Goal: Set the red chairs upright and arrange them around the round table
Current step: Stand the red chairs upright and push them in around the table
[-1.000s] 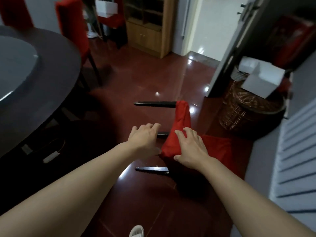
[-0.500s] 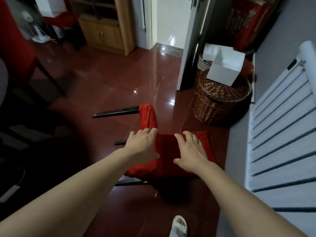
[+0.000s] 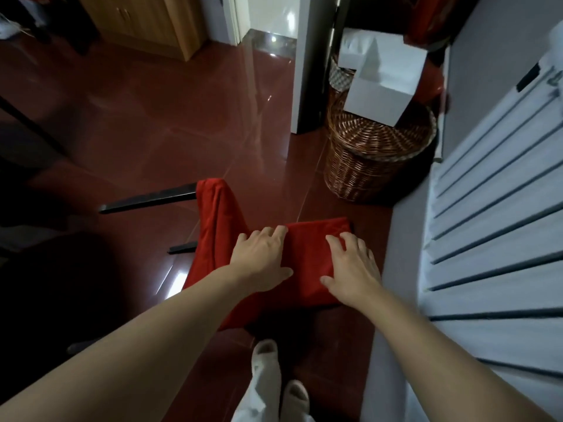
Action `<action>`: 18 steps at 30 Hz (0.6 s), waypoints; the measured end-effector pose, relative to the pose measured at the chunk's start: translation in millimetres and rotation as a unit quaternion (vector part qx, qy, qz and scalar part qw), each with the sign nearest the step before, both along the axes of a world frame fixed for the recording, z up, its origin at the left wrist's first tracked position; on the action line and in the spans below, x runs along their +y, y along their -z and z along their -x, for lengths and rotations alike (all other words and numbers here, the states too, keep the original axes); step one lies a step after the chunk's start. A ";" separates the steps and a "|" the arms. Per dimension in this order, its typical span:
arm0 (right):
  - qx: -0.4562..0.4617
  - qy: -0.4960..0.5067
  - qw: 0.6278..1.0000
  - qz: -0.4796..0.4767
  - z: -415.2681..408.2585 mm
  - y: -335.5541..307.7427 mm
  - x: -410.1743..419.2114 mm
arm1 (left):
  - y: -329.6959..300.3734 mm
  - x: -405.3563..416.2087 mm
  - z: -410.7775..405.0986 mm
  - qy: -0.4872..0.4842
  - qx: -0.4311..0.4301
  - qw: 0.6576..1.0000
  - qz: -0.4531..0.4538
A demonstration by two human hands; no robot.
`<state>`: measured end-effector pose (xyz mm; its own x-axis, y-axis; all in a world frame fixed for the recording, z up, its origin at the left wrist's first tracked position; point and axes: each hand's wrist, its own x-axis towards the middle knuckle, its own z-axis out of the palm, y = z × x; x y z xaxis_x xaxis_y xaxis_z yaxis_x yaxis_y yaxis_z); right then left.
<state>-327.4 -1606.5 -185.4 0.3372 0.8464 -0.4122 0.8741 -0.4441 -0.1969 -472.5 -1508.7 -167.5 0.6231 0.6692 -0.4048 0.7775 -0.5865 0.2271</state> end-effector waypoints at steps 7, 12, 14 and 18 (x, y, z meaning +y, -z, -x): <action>0.007 0.075 0.997 0.022 -44.8 48.0 14.8 | 56.8 26.7 -59.9 0.070 0.020 0.997 0.021; 0.034 0.127 0.990 0.043 -78.5 92.9 15.3 | 99.1 34.3 -104.7 0.122 0.030 0.992 0.035; 0.050 0.145 0.987 0.047 -94.7 116.6 16.5 | 119.2 36.1 -124.3 0.145 0.036 0.988 0.038; 0.074 0.174 0.980 0.053 -126.2 177.1 21.5 | 173.8 39.3 -165.5 0.163 0.042 0.985 0.039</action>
<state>-201.2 -1584.9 -362.5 0.5280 0.6398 -0.5584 0.6307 -0.7358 -0.2466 -307.1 -1469.4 -341.2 0.7613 0.4047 -0.5066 0.5693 -0.7912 0.2234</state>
